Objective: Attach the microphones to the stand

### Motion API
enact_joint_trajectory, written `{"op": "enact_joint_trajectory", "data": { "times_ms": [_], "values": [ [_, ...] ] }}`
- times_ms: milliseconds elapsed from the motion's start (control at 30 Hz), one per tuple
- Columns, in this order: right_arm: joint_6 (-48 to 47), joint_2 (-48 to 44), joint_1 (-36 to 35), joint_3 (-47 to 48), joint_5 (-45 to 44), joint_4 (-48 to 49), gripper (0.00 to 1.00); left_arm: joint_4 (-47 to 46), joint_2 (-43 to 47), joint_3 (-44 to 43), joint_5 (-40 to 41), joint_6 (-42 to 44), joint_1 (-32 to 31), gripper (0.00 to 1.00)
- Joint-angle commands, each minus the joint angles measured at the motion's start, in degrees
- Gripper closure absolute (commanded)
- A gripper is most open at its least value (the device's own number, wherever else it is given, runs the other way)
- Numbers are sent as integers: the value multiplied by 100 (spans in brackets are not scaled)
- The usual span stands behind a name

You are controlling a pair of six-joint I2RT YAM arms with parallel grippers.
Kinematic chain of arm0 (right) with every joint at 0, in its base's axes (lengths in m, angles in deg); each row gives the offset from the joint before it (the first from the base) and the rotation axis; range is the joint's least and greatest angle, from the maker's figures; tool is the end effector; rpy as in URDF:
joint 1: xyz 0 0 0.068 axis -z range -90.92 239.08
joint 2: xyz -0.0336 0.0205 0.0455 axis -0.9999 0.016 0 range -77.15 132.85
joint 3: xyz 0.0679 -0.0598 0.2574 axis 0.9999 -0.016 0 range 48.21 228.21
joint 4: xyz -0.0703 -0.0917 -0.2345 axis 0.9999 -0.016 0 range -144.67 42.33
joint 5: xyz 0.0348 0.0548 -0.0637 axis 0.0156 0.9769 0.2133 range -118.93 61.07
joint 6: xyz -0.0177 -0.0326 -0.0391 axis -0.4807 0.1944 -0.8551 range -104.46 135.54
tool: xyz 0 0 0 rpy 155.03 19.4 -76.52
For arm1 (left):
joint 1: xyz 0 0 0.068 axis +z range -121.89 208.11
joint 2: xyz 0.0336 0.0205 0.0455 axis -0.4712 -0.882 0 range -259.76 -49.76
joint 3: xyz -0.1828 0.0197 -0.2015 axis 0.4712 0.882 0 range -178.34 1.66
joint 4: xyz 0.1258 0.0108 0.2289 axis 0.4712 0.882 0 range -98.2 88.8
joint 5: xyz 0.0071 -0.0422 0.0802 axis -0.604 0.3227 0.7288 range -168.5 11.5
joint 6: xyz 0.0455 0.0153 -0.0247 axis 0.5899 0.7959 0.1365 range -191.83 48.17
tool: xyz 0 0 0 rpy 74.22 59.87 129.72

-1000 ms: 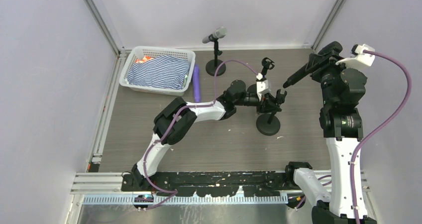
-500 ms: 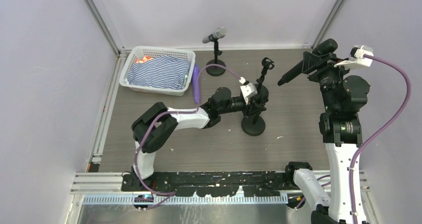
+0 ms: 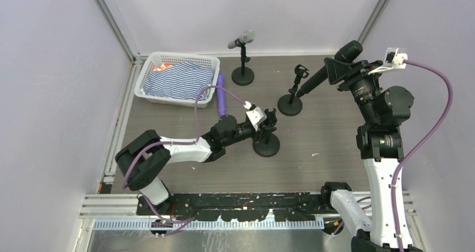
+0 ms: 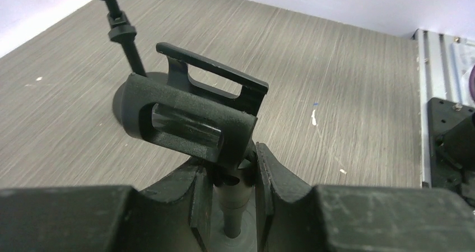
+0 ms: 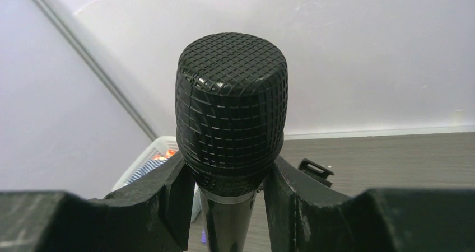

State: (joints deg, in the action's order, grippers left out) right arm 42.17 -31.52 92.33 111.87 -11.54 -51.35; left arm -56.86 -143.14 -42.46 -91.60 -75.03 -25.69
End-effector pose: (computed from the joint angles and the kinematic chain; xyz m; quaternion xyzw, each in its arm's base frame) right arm 0.1547 0.0018 0.4619 0.0409 0.6164 0.2490 0.7459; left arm 0.2000 -0.2868 0.2294 0.3743 0.6042 -0.4047 0.5754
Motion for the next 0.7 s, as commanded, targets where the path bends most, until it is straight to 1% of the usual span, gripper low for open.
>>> {"op": "enact_joint_trajectory", "data": {
  "times_ms": [0,33,100,167,200,300,367,400,500,600,633,667],
  "values": [
    [440,90,-88,-77,517,643,99,-209,385,386,336,754,17,100],
    [469,120,-121,-73,613,656,99,-137,427,408,97,868,35,100],
    [455,178,-212,-64,749,626,99,100,474,373,-756,982,154,100],
    [360,227,-302,-56,857,516,99,232,453,292,-1763,912,389,99],
    [289,248,-322,-37,885,441,99,179,404,257,-2177,796,521,97],
    [103,294,-566,-20,904,181,99,94,201,103,-3159,437,918,83],
    [72,286,-620,-44,839,141,99,122,122,9,-3279,357,1062,67],
    [68,280,-623,-52,799,144,99,159,119,-2,-3253,356,1105,62],
    [51,255,-623,-57,637,127,99,340,143,-62,-3121,357,1143,49],
    [40,226,-631,-34,406,87,99,705,213,-130,-2985,355,1144,39],
    [16,227,-630,-30,327,67,99,810,265,-132,-2859,355,1144,29],
    [-2,215,-629,-29,266,55,99,913,346,-124,-2752,361,1144,16]
  ]
}}
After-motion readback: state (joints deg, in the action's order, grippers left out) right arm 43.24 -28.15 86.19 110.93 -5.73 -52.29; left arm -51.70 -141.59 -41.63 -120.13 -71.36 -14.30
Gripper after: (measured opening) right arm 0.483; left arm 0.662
